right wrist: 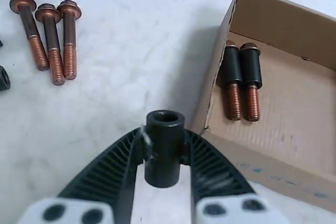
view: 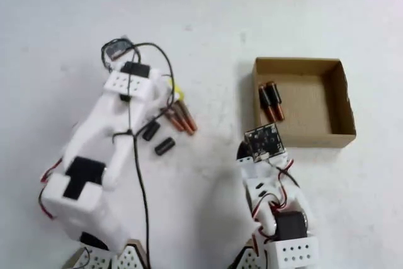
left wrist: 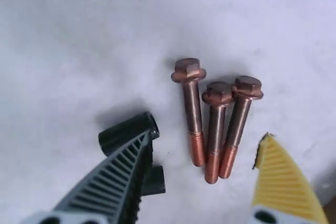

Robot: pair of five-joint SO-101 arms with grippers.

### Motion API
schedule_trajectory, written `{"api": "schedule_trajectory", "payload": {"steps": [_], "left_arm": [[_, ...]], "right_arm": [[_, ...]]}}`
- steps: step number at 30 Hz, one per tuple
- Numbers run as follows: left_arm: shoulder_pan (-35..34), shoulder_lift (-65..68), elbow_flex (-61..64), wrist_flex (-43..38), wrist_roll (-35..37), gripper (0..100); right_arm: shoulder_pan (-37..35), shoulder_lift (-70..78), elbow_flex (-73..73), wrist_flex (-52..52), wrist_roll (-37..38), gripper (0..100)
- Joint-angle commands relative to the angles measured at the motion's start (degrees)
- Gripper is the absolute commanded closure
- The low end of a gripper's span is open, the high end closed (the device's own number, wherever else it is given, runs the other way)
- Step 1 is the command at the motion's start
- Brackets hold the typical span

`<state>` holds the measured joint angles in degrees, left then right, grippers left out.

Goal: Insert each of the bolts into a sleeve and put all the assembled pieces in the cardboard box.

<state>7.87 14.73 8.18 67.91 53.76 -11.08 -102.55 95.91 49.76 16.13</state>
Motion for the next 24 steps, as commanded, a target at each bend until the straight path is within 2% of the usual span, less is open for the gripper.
{"api": "schedule_trajectory", "payload": {"steps": [1,6,9,18,24], "left_arm": [[0.4,2.33,-5.1,-0.79,2.55,67],[-0.66,4.35,-6.95,-0.53,2.64,67],[-2.95,4.62,-6.77,-0.53,5.71,69],[-3.38,4.97,-5.54,0.7,6.59,83],[-3.3,5.05,-5.54,0.7,6.59,84]], "right_arm": [[-0.31,-0.66,0.35,-1.01,0.0,98.1],[-0.31,-0.66,0.35,-1.01,0.0,98.1],[-0.31,-0.66,0.35,-1.01,0.0,98.1],[-0.31,-0.66,0.35,-1.01,0.0,98.1],[-0.31,-0.66,0.35,-1.01,0.0,98.1]]}}
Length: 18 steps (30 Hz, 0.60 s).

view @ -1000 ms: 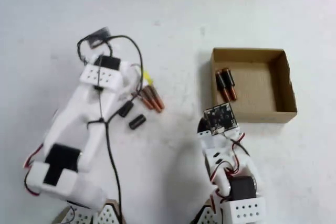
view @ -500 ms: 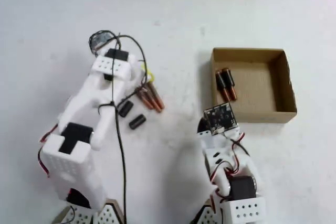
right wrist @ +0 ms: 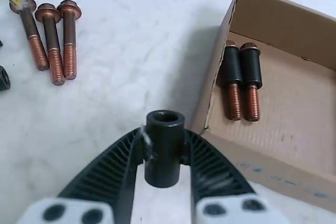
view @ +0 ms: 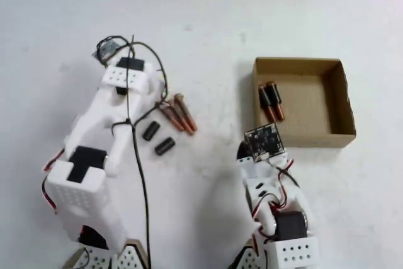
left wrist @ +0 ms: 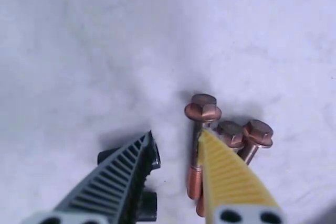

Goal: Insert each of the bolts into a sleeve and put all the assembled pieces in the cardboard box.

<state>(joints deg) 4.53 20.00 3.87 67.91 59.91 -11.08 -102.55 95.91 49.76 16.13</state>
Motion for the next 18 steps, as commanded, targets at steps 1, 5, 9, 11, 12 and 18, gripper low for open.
{"api": "schedule_trajectory", "payload": {"steps": [1,5,9,11,12,18], "left_arm": [[0.04,-0.22,-1.23,0.62,0.44,84],[0.13,-0.22,-1.23,-1.23,0.44,84],[1.27,-0.22,-1.14,-2.29,0.44,84],[2.51,-0.22,-0.44,-2.55,0.44,84],[3.12,-0.22,0.18,-3.52,0.44,84],[3.38,-0.22,5.98,-11.87,0.44,84]], "right_arm": [[-0.31,-0.66,0.35,-1.01,0.0,98.1],[-0.31,-0.66,0.35,-1.01,0.0,98.1],[-0.31,-0.66,0.35,-1.01,0.0,98.1],[-0.31,-0.66,0.35,-1.01,0.0,98.1],[-0.31,-0.66,0.35,-1.01,0.0,98.1],[-0.31,-0.66,0.35,-1.01,0.0,98.1]]}}
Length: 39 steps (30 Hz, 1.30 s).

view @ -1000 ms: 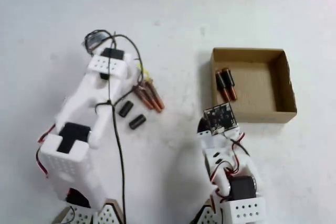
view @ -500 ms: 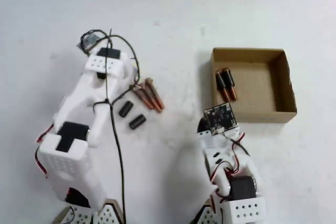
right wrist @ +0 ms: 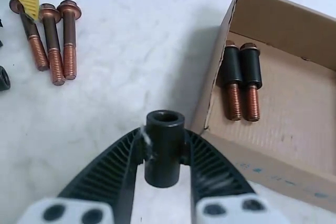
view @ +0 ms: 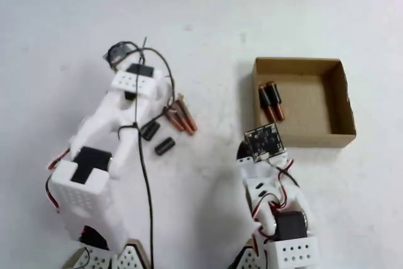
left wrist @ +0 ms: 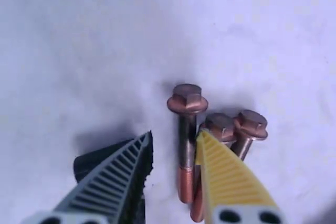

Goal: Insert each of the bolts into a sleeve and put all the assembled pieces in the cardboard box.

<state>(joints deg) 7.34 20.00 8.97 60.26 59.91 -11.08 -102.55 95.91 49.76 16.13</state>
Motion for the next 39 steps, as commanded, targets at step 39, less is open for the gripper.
{"api": "schedule_trajectory", "payload": {"steps": [39], "left_arm": [[-1.19,14.11,-13.01,4.22,0.26,92]], "right_arm": [[-0.31,-0.66,0.44,-1.01,0.0,98.1]]}}
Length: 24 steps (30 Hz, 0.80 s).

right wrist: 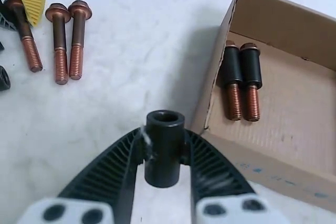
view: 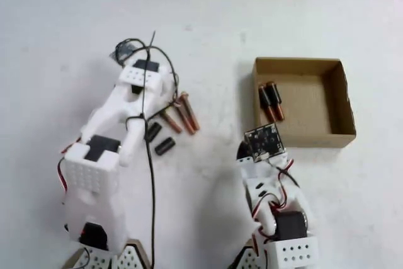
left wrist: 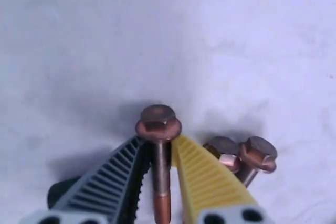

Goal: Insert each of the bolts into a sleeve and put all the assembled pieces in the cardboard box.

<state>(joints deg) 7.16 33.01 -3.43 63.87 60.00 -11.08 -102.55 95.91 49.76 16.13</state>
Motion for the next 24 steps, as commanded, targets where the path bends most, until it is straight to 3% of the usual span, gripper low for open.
{"api": "schedule_trajectory", "payload": {"steps": [1,10,16,24], "left_arm": [[-1.01,1.1,-1.32,0.7,-0.09,92],[-1.1,0.48,-3.6,0.7,-23.47,92],[-1.19,0.48,-8.53,2.81,-28.57,92],[-1.89,0.48,-26.46,17.76,-35.96,92]], "right_arm": [[-0.31,-0.66,0.44,-1.01,0.0,98.1],[-0.31,-0.66,0.88,-1.27,0.09,98.1],[-0.31,-0.66,0.88,-1.36,0.09,98.1],[-0.31,-0.66,0.88,-1.8,0.0,98.1]]}}
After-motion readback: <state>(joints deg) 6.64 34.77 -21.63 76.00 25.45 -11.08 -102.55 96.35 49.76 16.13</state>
